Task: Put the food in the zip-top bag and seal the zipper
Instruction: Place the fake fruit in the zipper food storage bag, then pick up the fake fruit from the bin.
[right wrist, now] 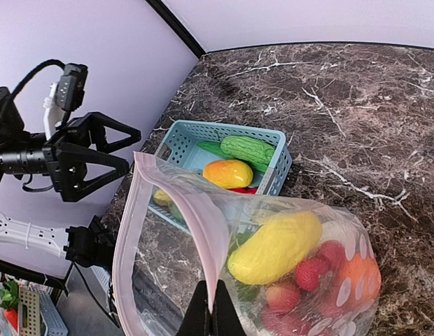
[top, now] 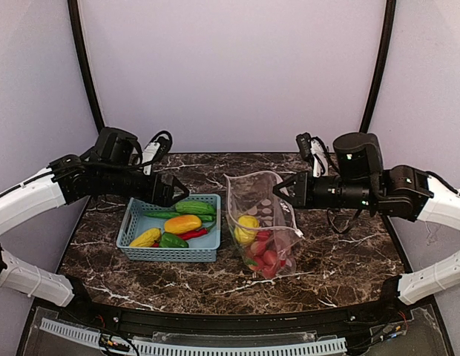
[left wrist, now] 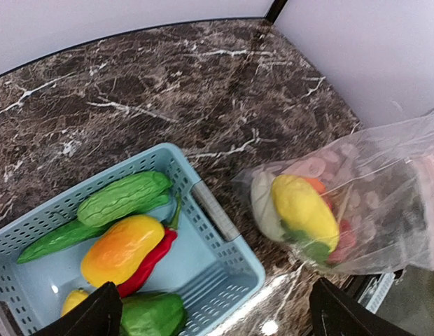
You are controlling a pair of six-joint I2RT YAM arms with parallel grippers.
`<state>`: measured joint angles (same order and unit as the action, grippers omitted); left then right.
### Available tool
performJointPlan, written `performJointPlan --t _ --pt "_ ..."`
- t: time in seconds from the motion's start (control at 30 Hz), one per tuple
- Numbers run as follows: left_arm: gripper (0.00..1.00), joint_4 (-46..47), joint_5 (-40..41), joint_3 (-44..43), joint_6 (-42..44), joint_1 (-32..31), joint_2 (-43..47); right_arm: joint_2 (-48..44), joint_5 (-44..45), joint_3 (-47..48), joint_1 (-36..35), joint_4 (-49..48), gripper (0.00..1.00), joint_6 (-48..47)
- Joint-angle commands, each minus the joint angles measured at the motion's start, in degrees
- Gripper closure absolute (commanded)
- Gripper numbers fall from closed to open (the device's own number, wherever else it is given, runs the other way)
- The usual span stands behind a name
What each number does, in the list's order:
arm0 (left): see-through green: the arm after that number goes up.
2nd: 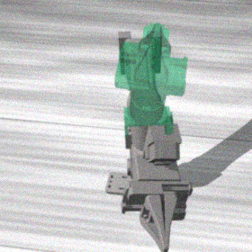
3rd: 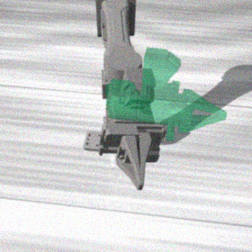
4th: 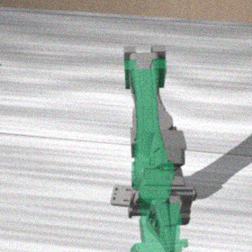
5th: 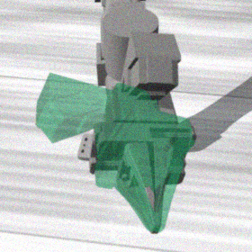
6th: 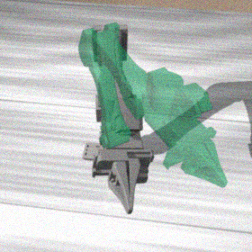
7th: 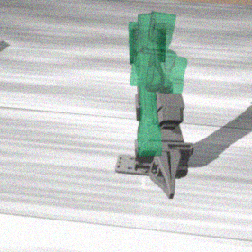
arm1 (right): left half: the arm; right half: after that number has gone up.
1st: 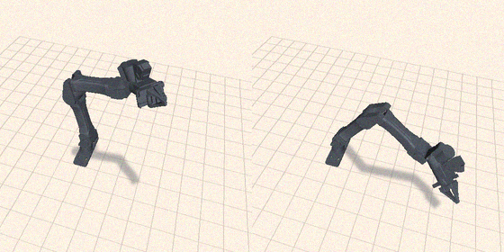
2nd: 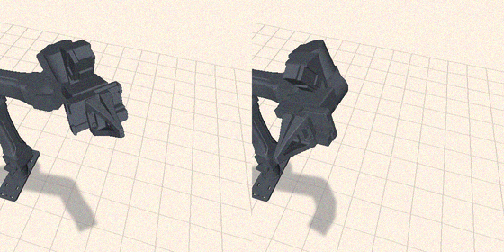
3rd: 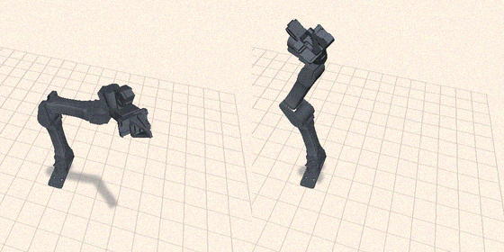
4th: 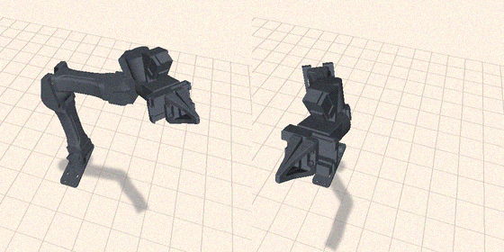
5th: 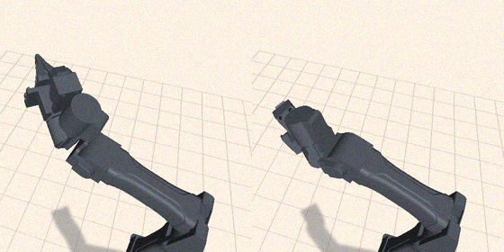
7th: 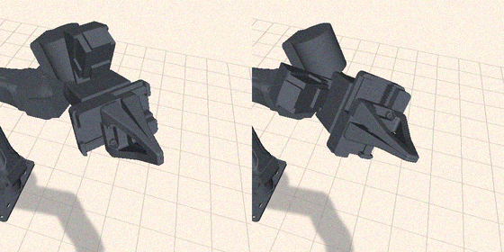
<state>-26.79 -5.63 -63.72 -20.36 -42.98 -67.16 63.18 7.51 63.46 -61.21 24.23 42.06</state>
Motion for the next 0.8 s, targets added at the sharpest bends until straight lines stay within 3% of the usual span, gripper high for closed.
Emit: performJointPlan --t 0.0,0.47,0.77 --pt "0.06 -8.26 -4.39 -0.26 12.47 4.04 -3.26 -1.32 0.82 -0.46 -0.26 -1.23 1.00 -0.23" --pt "0.06 -1.19 -11.45 2.54 23.29 9.57 -19.32 -3.44 1.40 -1.06 -0.07 -0.15 1.00 0.27" --pt "0.06 3.90 -9.13 3.71 26.71 11.48 -23.62 -2.66 0.88 -0.33 0.02 -0.06 1.00 0.03"
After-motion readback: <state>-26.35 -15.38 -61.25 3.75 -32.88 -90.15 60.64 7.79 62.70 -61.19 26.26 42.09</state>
